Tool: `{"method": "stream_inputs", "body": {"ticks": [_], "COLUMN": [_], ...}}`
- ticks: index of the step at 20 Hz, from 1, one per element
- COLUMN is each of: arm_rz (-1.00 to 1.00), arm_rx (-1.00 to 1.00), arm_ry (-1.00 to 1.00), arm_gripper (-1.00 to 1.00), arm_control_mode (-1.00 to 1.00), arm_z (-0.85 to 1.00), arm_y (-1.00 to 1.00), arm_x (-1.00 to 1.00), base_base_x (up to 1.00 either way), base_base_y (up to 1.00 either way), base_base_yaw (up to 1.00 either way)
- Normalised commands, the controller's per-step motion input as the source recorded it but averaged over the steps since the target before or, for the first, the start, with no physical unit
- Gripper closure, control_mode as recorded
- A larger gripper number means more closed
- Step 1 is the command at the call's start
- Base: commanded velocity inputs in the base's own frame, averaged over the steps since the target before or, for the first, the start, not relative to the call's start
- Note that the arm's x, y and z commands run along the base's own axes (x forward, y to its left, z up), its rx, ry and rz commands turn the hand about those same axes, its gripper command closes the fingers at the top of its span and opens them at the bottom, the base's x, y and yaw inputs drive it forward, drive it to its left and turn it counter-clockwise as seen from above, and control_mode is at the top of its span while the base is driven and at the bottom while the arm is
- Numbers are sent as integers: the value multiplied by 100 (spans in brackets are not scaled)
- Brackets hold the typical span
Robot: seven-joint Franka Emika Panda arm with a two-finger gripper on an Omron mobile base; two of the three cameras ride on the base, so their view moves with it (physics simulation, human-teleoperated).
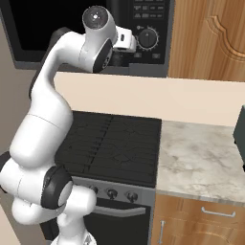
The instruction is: Retrieve the reheated potato from the microwave, then place the potato, cheese, and condiment on the cutting board.
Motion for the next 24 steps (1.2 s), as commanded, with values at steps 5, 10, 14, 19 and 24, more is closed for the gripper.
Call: {"method": "stream_inputs", "body": {"ticks": [5,10,14,19,24], "arm_rz": [4,3,1,0,0], "arm_rx": [0,0,0,0,7], "arm_ry": [0,-3,-12,-13,-7], "arm_gripper": [-100,-100,100,100,100], "arm_control_mode": [-100,-100,-100,-100,-100], "arm_z": [6,3,-7,-11,-3], "arm_y": [-12,-3,8,14,18], "arm_x": [37,32,36,41,10], "base_base_x": [0,0,0,0,0], "base_base_y": [0,0,0,0,0], "base_base_yaw": [0,0,0,0,0]}}
